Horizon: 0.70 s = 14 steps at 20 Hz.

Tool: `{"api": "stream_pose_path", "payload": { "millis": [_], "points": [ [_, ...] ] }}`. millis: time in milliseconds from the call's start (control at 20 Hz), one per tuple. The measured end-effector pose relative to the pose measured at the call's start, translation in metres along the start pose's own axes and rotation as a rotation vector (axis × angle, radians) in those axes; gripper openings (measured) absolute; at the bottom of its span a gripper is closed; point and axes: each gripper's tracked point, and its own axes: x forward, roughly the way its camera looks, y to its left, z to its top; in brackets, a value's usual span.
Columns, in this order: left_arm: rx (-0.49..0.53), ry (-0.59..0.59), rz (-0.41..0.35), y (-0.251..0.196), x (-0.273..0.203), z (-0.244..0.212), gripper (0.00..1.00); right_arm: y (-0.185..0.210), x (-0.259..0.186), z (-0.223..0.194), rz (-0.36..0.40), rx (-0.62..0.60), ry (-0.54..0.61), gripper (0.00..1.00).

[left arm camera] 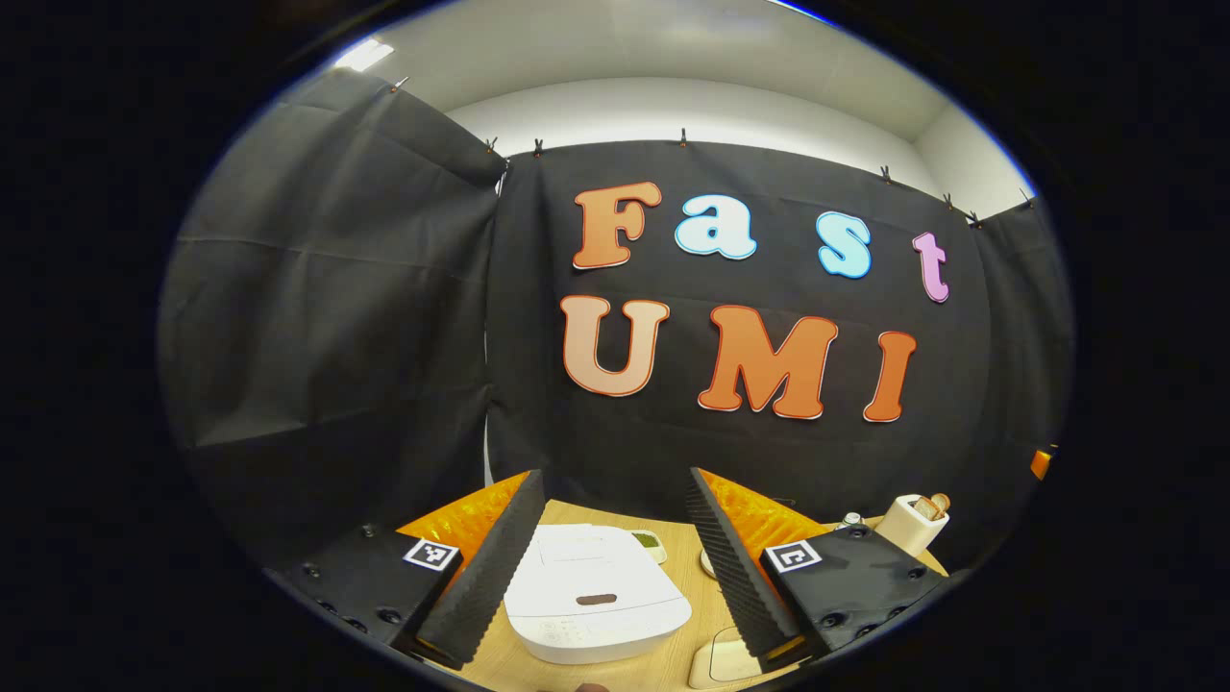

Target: Close the left gripper, press the button to open the rice cooker; take a wooden spoon from the chopstick holder with the right hand, scoop a spoonful of rice and pour it into the rice cooker, then put the wooden spoon back into the chopstick holder.

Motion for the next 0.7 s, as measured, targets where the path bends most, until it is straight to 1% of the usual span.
{"api": "stream_pose_path", "payload": {
  "millis": [400, 500, 550, 650, 700],
  "points": [
    [-0.022, 0.068, 0.0, 0.005, 0.012, -0.022, 1.0, 0.002, 0.002, -0.01, 0.006, -0.014, 0.031, 0.95],
    [-0.02, 0.07, 0.009, 0.007, 0.011, -0.021, 0.8, 0.003, 0.003, -0.01, 0.006, -0.018, 0.034, 0.95],
    [-0.012, 0.075, 0.019, 0.011, 0.015, -0.024, 0.75, 0.003, 0.004, -0.012, 0.007, -0.019, 0.037, 0.95],
    [-0.007, 0.083, 0.028, 0.013, 0.017, -0.026, 0.46, 0.005, 0.006, -0.013, 0.011, -0.023, 0.04, 0.95],
    [-0.01, 0.087, 0.03, 0.015, 0.018, -0.026, 0.39, 0.006, 0.006, -0.014, 0.014, -0.024, 0.043, 0.95]
  ]
}}
